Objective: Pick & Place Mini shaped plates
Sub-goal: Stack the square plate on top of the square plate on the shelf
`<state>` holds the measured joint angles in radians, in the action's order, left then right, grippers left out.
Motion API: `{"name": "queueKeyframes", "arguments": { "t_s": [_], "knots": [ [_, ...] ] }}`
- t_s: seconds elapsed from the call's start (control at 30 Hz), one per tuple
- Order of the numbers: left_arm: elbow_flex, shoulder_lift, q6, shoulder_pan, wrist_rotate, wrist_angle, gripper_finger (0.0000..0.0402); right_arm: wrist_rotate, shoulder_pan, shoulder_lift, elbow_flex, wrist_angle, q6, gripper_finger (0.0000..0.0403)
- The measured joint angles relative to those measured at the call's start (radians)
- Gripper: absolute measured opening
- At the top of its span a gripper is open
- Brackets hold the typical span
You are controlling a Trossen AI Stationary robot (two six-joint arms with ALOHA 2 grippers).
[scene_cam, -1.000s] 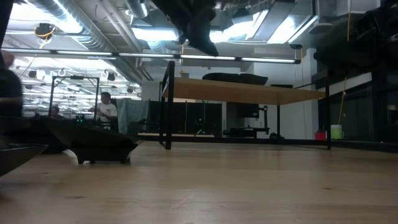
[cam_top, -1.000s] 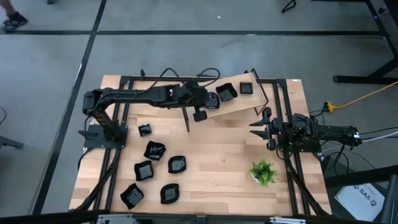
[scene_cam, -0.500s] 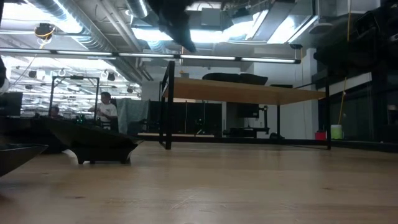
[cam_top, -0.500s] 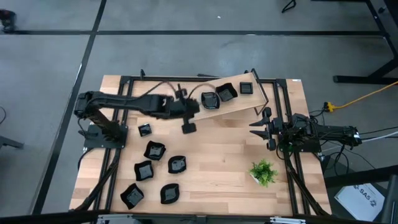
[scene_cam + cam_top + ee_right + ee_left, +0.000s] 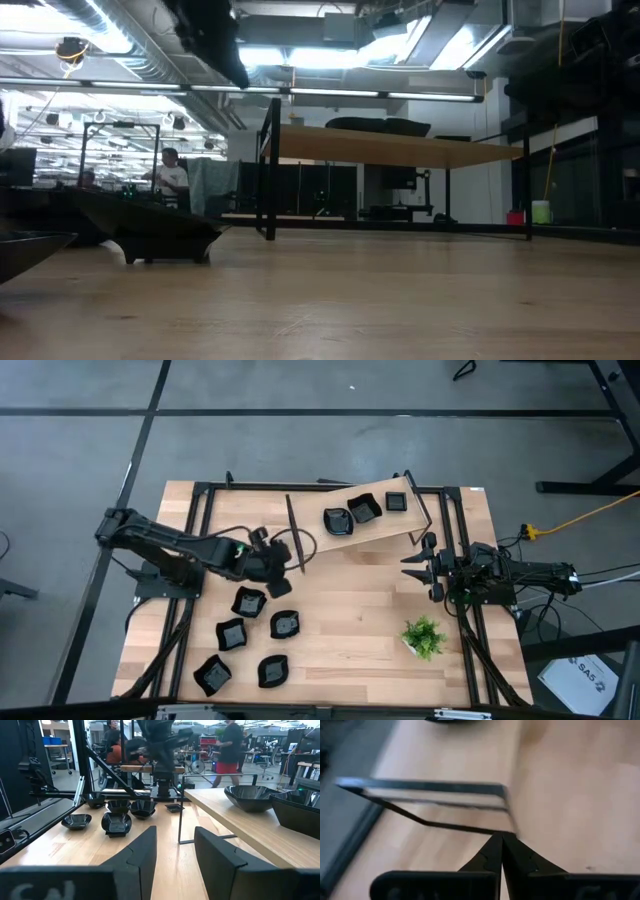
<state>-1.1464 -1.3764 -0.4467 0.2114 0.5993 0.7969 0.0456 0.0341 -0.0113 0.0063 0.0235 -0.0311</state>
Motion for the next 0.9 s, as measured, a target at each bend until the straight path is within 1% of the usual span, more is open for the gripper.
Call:
{"name": "queueKeyframes", "arguments": {
  "t_s": [0.13,0.23,0.33,0.43,0.67,0.77,0.9],
  "knots": [
    [0.033,0.025,-0.064,0.049,-0.073,0.001,0.0005,0.0,0.0,0.0,0.0,0.0,0.0,0.0132],
    [0.039,0.026,-0.103,0.087,-0.101,0.001,0.0003,0.0,0.0,0.0,0.0,0.0,0.0,0.0132],
    [0.043,0.021,-0.143,0.119,-0.102,0.004,0.0002,0.0,0.0,0.0,0.0,0.0,0.0,0.0132],
    [0.043,0.02,-0.175,0.141,-0.076,0.027,0.0003,0.0,0.0,0.0,0.0,0.0,0.0,0.0132],
    [0.043,0.02,-0.23,0.15,-0.065,0.074,0.0002,0.0,0.0,0.0,0.0,0.0,0.0,0.0132],
    [0.043,0.02,-0.252,0.15,-0.078,0.105,0.0003,0.0,0.0,0.0,0.0,0.0,0.0,0.0132],
    [0.043,0.02,-0.293,0.15,-0.139,0.125,0.0002,0.0,0.0,0.0,0.0,0.0,0.0,0.0132]
  ]
}}
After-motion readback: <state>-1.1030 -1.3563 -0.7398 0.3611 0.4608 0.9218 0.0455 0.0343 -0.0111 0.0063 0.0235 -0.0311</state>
